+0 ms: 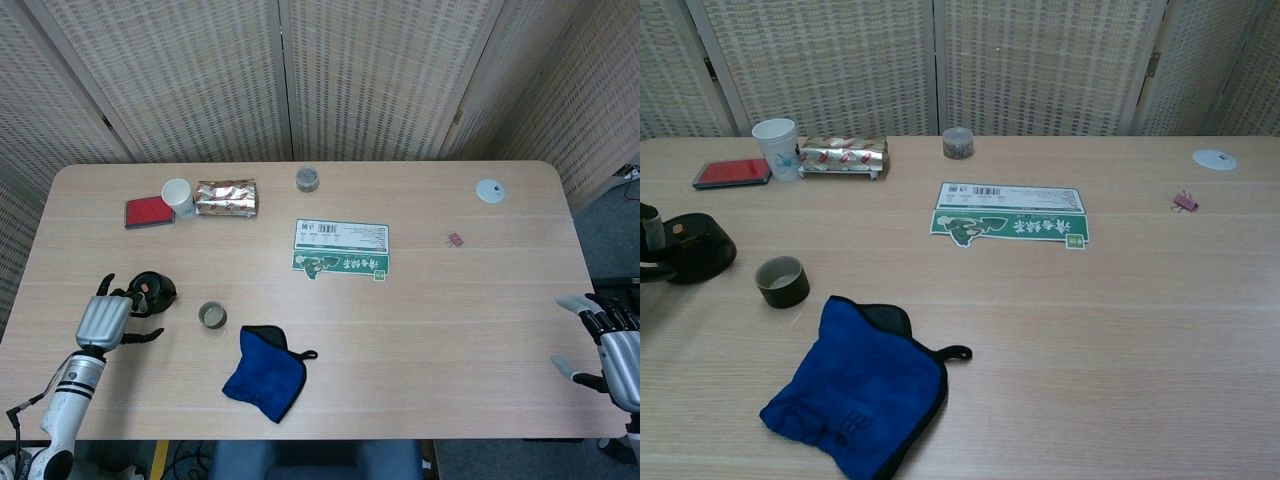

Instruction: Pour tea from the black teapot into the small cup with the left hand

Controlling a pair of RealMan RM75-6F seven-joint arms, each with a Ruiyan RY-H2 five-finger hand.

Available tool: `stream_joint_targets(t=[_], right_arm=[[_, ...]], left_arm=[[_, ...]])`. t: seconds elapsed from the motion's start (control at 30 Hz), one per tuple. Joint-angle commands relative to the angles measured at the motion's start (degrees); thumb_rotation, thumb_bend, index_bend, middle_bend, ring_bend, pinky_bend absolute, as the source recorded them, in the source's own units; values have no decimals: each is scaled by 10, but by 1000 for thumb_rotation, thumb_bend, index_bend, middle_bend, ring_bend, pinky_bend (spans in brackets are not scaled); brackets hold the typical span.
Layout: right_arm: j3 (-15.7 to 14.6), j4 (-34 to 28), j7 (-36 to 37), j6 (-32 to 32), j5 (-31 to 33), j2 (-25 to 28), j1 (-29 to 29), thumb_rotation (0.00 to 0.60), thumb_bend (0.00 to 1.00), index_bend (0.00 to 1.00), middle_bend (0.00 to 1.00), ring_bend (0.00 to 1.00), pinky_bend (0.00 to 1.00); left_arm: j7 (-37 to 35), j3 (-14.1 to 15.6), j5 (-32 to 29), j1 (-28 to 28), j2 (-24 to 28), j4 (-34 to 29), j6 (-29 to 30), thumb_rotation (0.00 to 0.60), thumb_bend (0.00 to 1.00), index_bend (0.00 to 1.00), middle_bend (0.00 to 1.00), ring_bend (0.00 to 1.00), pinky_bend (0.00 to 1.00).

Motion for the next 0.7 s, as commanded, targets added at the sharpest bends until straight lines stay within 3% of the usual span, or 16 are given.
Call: stream_joint_targets(t=[0.03,0.7], right_arm=[[0,1,1,0,1,-1,0,600,116,238,238,152,177],[-1,7,8,1,2,-3,-2,600,116,238,238,152,177]], left_arm=[[0,0,1,0,-1,0,-1,293,167,474,453,335,0],[8,5,0,6,-13,12,-9,292,167,529,510,380,0]])
